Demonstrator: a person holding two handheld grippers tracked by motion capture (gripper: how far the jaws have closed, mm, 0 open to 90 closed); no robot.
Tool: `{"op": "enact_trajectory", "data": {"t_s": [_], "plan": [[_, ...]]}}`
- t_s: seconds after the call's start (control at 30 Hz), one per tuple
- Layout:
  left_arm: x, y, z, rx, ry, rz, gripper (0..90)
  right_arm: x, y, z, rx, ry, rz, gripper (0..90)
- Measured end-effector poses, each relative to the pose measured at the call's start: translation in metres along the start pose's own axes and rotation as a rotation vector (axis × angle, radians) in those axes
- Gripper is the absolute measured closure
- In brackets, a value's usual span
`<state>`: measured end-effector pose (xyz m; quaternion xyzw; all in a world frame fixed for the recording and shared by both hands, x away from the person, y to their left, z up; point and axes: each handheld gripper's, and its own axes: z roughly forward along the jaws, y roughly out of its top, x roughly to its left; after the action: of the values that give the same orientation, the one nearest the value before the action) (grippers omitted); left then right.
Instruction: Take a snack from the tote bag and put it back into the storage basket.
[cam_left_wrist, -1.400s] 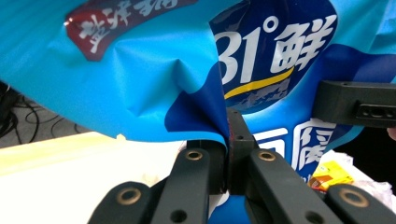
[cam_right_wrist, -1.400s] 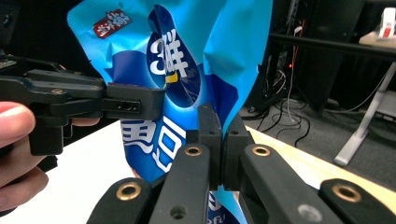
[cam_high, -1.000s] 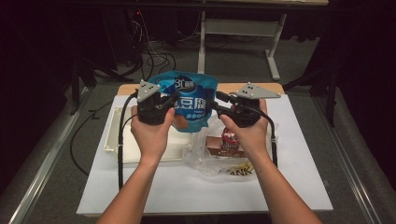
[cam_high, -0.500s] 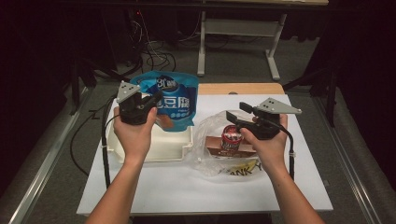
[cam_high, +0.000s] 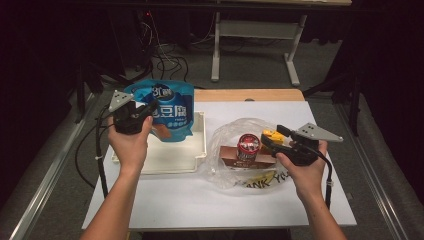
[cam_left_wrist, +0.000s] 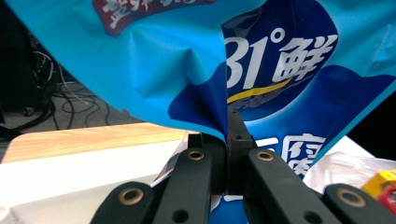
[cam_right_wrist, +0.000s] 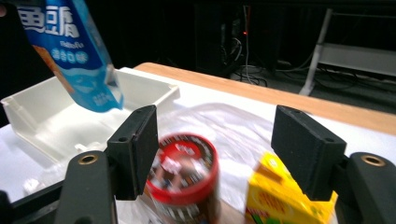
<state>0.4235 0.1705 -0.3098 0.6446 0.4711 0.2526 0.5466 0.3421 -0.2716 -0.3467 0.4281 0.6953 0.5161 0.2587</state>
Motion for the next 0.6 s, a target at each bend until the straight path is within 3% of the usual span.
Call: {"op": "enact_trajectory", "data": {"t_s": [0.23,0.4,0.6], "plan": [[0.022,-0.009,0.007,0.013,0.033,0.002,89.9,-0.011,-0.03,-0.012,0.017,-0.033,0.031,31.9],[0.04,-0.017,0.01,0.016,0.048,-0.026,89.9,-0.012,-0.038,-0.016,0.016,-0.04,0.043,32.1],[0.053,-0.024,0.016,0.025,0.065,-0.022,89.8,-0.012,-0.051,-0.014,0.036,-0.041,0.049,32.0]]}}
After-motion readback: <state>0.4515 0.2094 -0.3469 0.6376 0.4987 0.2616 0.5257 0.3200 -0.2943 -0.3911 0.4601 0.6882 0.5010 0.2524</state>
